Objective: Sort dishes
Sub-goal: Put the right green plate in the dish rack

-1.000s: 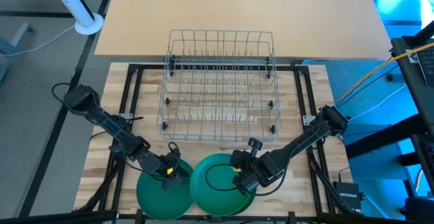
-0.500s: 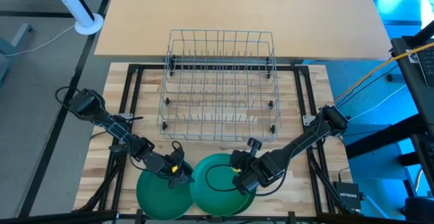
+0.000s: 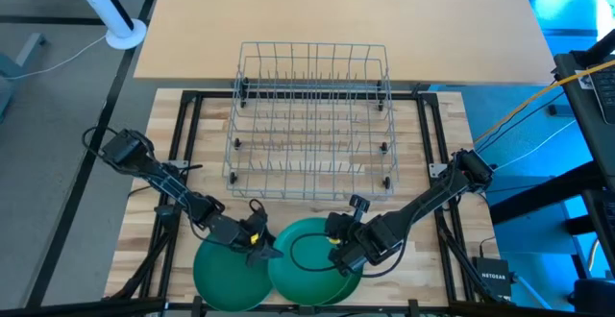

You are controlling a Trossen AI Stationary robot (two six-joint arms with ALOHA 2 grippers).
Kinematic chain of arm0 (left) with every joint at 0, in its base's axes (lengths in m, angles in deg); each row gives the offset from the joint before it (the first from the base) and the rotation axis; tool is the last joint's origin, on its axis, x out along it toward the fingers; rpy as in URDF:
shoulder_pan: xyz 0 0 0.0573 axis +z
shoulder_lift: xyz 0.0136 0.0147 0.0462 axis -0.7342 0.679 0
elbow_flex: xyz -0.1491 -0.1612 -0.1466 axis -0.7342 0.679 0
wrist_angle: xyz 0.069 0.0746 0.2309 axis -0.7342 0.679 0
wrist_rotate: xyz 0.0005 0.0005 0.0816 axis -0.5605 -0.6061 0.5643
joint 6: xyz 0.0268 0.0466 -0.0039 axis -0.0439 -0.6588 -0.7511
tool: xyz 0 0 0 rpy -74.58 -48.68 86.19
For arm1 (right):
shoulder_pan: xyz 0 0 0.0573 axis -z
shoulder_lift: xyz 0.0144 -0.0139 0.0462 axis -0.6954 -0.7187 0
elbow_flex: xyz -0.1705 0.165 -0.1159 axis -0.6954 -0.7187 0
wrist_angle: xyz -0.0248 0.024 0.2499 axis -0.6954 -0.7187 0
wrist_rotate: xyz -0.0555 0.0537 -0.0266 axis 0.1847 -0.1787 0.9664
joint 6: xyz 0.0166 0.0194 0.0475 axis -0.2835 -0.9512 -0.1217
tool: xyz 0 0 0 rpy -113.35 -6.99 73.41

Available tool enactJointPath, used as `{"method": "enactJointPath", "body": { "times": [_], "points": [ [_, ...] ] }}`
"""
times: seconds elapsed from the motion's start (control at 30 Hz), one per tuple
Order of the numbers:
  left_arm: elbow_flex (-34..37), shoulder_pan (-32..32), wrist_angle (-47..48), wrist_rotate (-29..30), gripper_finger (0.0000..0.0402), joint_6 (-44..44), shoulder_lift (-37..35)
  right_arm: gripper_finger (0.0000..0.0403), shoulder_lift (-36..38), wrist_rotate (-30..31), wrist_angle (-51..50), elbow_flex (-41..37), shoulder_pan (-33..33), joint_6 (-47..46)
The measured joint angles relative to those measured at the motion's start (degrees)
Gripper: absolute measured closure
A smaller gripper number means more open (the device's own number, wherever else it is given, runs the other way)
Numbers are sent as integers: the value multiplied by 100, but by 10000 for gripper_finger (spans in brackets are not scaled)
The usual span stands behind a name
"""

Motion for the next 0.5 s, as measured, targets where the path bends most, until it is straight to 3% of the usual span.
{"method": "enactJointPath", "body": {
  "times": [0.27,0.5],
  "points": [
    [2,-9,469,31,297,588,7,403,13,-96,30,2,-2,68],
    [-2,8,940,69,350,961,4,401,13,-94,94,9,-2,68]
  ]
}}
